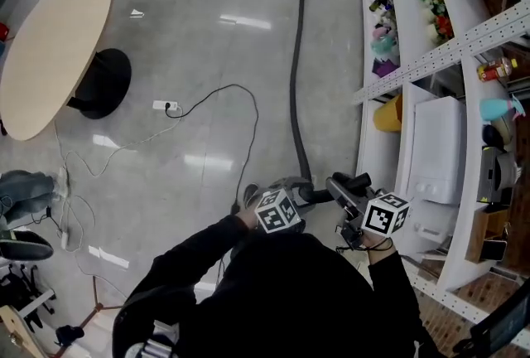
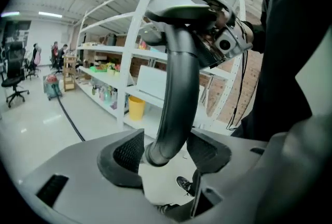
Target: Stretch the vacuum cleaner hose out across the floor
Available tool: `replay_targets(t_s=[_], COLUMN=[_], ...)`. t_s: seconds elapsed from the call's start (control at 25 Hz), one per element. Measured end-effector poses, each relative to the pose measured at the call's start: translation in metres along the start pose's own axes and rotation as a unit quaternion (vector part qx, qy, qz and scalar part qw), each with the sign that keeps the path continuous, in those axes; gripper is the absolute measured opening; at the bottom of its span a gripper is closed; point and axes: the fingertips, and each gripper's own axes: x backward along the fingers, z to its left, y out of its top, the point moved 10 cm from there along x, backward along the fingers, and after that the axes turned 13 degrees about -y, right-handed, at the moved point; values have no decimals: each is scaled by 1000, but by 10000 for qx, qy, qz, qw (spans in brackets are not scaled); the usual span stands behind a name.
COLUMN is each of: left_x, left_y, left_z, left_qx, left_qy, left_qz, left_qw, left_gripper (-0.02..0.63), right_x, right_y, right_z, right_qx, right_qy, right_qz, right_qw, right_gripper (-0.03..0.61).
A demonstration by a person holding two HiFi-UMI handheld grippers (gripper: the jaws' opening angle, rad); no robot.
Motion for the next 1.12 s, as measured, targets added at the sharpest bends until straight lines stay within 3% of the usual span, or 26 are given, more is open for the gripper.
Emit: replay_targets(t_s=[0.08, 0.24, 0.36, 0.44, 0.56, 0.68, 1.0, 1.12], left_x=[2, 8, 13, 12, 0, -11, -75, -82], left_y=[-11, -29, -29, -23, -9, -2, -31, -41], left_z=[-4, -16, -27, -37, -64, -102, -214, -243], left_qx=[354, 1029, 1689, 2314, 3152, 3513, 3981, 4113], left_qy=[-111, -118, 147, 334, 588, 924, 1523, 1640], left_qz=[61, 123, -268, -867, -1830, -2342, -2210, -2192], left_qw=[9993, 9945, 9852, 9684, 9293, 9018, 8772, 8694], left_gripper=[268, 272, 272, 272, 272, 270, 270, 270], right_x=[6, 27, 46, 62, 89, 108, 132, 137], right_y=[-13, -42, -70, -91, -128, -169, -275, -299], right_z=[-6, -24, -40, -54, -78, -101, -186, -207], right_qx=[155, 296, 517, 634, 783, 905, 740, 223], right_qy=[-91, -147, -211, -203, -125, -56, -65, -367], right_qz=[53, 129, 242, 325, 466, 505, 198, -39], right_qw=[9998, 9994, 9981, 9972, 9958, 9946, 9970, 9991], right_gripper=[132, 132, 132, 132, 132, 132, 129, 129])
